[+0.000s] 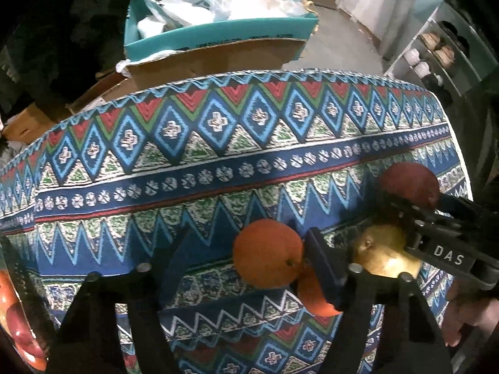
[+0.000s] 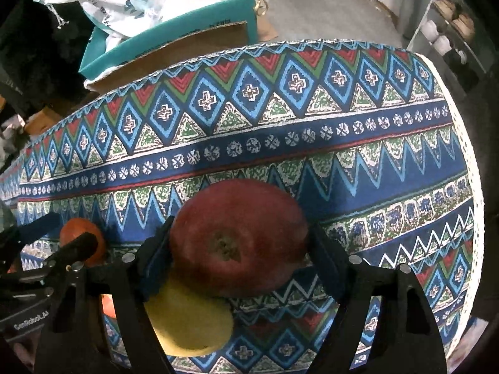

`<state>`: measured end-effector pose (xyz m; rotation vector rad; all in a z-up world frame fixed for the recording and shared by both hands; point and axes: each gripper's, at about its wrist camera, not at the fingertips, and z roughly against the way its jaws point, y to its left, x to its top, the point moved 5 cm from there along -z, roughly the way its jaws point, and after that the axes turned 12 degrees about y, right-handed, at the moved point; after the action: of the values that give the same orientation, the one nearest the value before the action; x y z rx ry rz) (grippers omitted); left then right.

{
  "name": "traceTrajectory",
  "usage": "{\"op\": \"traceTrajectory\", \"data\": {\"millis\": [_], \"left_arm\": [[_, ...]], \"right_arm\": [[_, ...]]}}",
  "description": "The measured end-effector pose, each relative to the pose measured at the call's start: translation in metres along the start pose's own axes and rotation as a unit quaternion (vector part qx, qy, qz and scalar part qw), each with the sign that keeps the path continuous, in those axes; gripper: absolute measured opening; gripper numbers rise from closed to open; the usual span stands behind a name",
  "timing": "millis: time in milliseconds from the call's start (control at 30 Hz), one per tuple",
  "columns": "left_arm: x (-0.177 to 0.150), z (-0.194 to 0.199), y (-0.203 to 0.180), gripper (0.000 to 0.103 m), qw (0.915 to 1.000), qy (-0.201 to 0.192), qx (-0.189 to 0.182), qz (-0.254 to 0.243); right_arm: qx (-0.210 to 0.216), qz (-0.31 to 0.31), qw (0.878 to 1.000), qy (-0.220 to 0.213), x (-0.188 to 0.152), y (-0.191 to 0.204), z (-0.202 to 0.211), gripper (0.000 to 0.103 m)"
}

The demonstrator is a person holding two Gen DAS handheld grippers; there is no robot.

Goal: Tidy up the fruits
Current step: 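Grasp the second red apple with the right tool while the left tool grasps a large orange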

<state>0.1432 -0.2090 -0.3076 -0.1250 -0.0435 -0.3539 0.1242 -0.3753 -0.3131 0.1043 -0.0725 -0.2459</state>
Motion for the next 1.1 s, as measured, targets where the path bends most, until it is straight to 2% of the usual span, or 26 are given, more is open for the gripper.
{"op": "traceTrajectory", "data": {"millis": [133, 200, 433, 567, 833, 1100], "left_arm": [[-0.003, -0.004, -0.008, 0.052, 0.9999, 0.009, -0.008, -0.012], [-0.005, -0.006, -0.01, 0.049, 0.9998, 0.011, -0.01, -0.015], [-0.011, -0.001, -0.003, 0.047, 0.9999, 0.001, -0.012, 0.0], [-0.015, 0.007, 0.008, 0.047, 0.9995, -0.015, -0.026, 0.009], [-0.021, 0.038, 0.01, 0.047, 0.9984, -0.055, -0.008, 0.001], [-0.029, 0.074, 0.006, 0.047, 0.9953, -0.096, 0.005, -0.015]], "right_arm": [[-0.012, -0.002, 1.0, -0.017, -0.004, -0.002, 0.003, 0.079], [-0.009, -0.008, 1.0, -0.023, -0.005, -0.006, 0.006, 0.079], [-0.011, -0.014, 0.999, -0.042, -0.013, -0.017, 0.02, 0.079], [-0.01, -0.016, 0.998, -0.052, -0.015, -0.018, 0.028, 0.079], [-0.031, 0.003, 0.996, -0.086, -0.018, -0.005, 0.049, 0.079], [-0.031, 0.011, 0.992, -0.119, -0.024, 0.009, 0.076, 0.079]]}}
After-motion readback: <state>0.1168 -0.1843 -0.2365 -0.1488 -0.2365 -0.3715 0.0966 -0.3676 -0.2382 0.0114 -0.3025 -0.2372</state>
